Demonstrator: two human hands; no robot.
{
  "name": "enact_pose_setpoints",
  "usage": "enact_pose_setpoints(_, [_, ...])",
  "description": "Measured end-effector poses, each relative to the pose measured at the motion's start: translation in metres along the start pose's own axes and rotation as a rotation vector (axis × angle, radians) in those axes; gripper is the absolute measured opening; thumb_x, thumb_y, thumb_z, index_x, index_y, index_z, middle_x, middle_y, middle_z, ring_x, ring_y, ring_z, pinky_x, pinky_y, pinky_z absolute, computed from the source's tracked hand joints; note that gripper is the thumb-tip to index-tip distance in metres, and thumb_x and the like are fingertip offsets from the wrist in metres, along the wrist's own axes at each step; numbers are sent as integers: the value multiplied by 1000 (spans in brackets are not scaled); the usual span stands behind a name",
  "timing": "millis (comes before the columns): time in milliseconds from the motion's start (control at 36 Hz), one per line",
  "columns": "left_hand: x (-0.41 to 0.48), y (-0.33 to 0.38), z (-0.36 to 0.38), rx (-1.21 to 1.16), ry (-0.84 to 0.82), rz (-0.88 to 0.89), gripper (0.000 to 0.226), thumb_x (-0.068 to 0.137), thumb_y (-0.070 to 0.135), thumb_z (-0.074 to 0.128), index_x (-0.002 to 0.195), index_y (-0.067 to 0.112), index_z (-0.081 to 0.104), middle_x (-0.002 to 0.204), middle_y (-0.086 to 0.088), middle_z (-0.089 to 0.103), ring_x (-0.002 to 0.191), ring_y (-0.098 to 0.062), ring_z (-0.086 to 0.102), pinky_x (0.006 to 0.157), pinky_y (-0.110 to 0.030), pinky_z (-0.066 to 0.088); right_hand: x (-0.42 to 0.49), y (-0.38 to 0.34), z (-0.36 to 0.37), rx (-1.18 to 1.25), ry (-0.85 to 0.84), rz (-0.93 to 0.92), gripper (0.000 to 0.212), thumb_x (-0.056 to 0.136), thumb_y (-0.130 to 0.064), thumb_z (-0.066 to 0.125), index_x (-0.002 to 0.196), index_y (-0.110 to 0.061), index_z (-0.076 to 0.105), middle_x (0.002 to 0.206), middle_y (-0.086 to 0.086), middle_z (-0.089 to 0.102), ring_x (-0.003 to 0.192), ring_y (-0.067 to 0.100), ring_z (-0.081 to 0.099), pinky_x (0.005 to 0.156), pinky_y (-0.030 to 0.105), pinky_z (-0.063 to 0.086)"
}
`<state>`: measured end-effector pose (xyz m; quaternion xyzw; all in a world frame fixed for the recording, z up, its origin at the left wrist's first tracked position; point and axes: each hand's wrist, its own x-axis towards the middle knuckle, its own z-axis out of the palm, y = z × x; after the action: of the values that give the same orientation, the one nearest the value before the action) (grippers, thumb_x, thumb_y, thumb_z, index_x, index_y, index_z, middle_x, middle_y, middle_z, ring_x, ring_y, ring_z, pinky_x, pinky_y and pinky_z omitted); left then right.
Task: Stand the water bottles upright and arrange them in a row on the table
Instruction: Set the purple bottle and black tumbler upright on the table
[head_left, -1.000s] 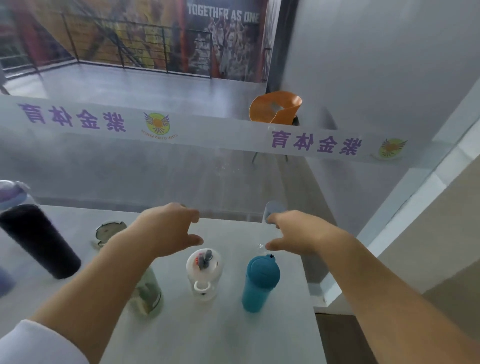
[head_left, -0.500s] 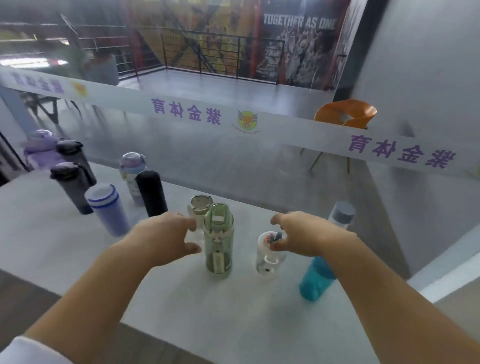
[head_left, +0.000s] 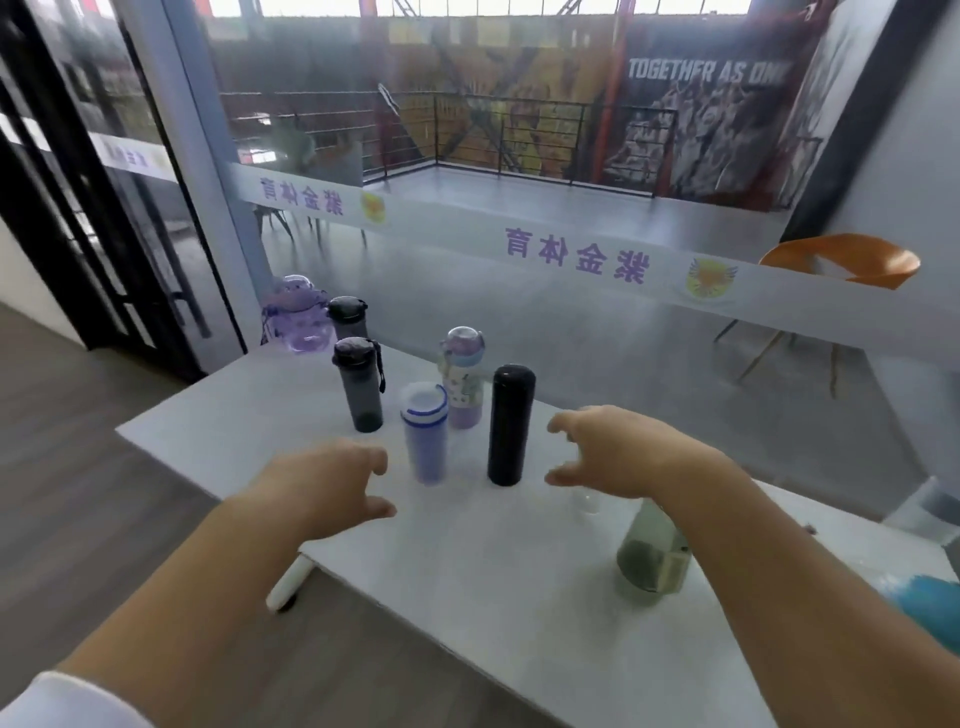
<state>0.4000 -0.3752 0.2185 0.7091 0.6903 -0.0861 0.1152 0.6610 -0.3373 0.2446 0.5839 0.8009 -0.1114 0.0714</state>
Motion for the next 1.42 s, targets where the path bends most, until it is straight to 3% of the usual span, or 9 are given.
enact_pose_setpoints(222, [12,-80,-9,-20,22,-72,51,81,56,58,125,32,49,125,3,55,112,-17,54,90,-32,46,60,-78,-4,-32,-44,-117,53,86,-46,59,132,-24,43,124,5,56,106,26,55,83,33,45])
enact_pose_setpoints(333, [31,-117,-16,-31,30,-114,53,79,59,58,124,33,49,123,3,55,111,-18,54,92,-37,48,100,-104,-7,-35,-37,-157,51,85,-44,61,127,-20,47,122,6,58,106,28,55,90,38,48])
enact_pose_setpoints(528, [90,-173,-35,-21,27,-158,50,79,57,59,123,33,50,121,6,56,111,-17,55,89,-33,47,180,-137,-21,7,-47,-193,61,87,-45,59,140,-22,37,136,3,51,122,25,48,100,39,42])
enact_pose_setpoints(611, [126,-195,-49,12,23,-158,50,81,56,57,125,33,48,123,5,55,112,-17,54,89,-33,47,221,-145,-30,15,-13,-196,60,85,-48,60,136,-25,40,130,2,56,116,24,52,96,39,45])
enact_pose_setpoints(722, [173,-218,-70,46,25,-139,50,83,56,55,127,32,47,126,4,53,113,-18,53,86,-31,45,270,-151,-44,6,9,-172,56,85,-51,59,133,-26,43,127,0,56,112,23,55,85,37,46])
enact_pose_setpoints(806, [206,-234,-80,49,28,-119,50,84,55,55,127,31,47,127,3,53,112,-18,54,84,-30,44,304,-155,-51,19,-12,-151,60,84,-51,60,135,-26,40,130,2,54,113,24,54,92,40,47])
enact_pose_setpoints(1083, [298,-281,-98,-42,37,-65,49,82,55,58,123,30,51,125,6,56,109,-16,56,88,-32,48,376,-161,-67,48,-75,-48,59,86,-48,59,137,-30,37,132,3,53,115,26,54,96,41,46])
enact_pose_setpoints(1250, [354,-315,-98,-84,31,-28,50,78,59,59,120,32,53,122,3,57,108,-19,57,92,-35,49,414,-169,-69,51,-98,66,59,84,-49,61,134,-25,41,131,2,54,112,26,55,94,40,47])
enact_pose_setpoints(1417, [417,-355,-100,-102,53,31,40,78,58,57,112,37,55,117,8,59,104,-16,58,85,-32,49,462,-189,-66,63,-71,175,56,85,-49,59,133,-27,41,128,0,55,109,24,56,87,36,47])
